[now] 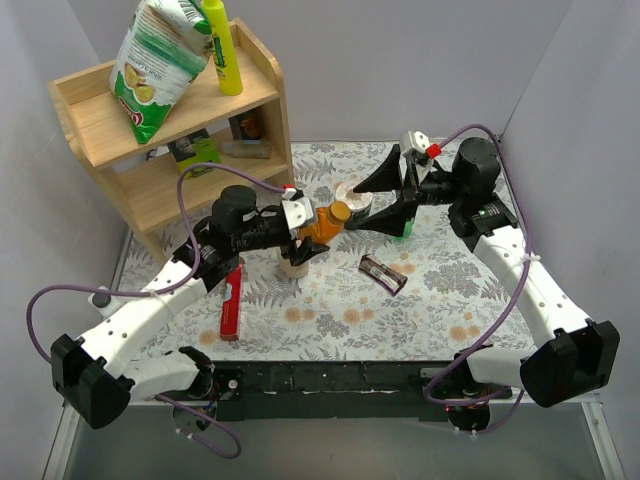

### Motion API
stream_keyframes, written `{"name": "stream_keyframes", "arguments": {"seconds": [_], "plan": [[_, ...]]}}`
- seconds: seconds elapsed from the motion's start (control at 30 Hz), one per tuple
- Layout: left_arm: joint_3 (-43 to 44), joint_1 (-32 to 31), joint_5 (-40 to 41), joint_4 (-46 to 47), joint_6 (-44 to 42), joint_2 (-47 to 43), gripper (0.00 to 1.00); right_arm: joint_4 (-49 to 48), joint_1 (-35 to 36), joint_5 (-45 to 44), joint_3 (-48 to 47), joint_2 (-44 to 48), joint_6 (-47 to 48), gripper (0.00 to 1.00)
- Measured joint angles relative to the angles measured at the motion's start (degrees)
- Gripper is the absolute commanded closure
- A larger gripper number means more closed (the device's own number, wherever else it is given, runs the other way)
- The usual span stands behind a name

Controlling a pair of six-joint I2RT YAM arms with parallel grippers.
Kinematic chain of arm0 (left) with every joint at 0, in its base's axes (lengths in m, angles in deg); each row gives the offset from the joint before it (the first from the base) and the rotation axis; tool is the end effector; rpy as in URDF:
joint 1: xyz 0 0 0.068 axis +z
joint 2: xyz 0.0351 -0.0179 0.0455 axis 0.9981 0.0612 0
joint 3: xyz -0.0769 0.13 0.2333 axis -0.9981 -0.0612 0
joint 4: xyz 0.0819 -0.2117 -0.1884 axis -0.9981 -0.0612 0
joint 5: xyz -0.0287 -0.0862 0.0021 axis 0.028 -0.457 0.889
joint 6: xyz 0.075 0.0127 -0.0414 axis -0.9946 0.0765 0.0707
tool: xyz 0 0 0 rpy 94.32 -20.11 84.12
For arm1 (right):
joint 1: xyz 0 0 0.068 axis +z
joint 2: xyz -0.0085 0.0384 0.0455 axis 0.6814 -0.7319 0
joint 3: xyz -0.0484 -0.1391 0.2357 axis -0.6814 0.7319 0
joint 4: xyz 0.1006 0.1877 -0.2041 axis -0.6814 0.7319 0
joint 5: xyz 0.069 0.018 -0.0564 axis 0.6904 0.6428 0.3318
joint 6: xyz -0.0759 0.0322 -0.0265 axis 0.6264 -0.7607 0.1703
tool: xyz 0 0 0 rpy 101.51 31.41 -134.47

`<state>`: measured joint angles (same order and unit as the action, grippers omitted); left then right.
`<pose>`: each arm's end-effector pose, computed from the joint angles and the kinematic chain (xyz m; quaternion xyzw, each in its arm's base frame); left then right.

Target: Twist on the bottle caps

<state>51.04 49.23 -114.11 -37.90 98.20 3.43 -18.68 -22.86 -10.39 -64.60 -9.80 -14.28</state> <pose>0.2267 -0.2247 0.3455 0.3140 0.7265 -0.4552 0.4078 0.2720 0.1757 0.4200 -0.4955 0.4957 0.4986 0.5102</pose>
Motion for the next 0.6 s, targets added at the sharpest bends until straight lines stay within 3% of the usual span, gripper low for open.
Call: {"name": "stream_keyframes", "arguments": {"seconds": [0.23,0.4,0.6], "plan": [[3.39,0.00,-4.33,-1.11,0.92,3.56,1.00,-17.35,0.96,2.99,2.78,-1.70,-8.37,0.12],[4.20,0.00,-5.66,-1.64,0.87,4.79,1.00,-23.41,2.05,3.45,3.21,-1.81,-11.76,0.15],[4.72,0.00,-6.47,-1.99,0.83,5.62,1.00,-26.18,3.74,4.48,3.21,-3.98,-14.08,0.28]]}}
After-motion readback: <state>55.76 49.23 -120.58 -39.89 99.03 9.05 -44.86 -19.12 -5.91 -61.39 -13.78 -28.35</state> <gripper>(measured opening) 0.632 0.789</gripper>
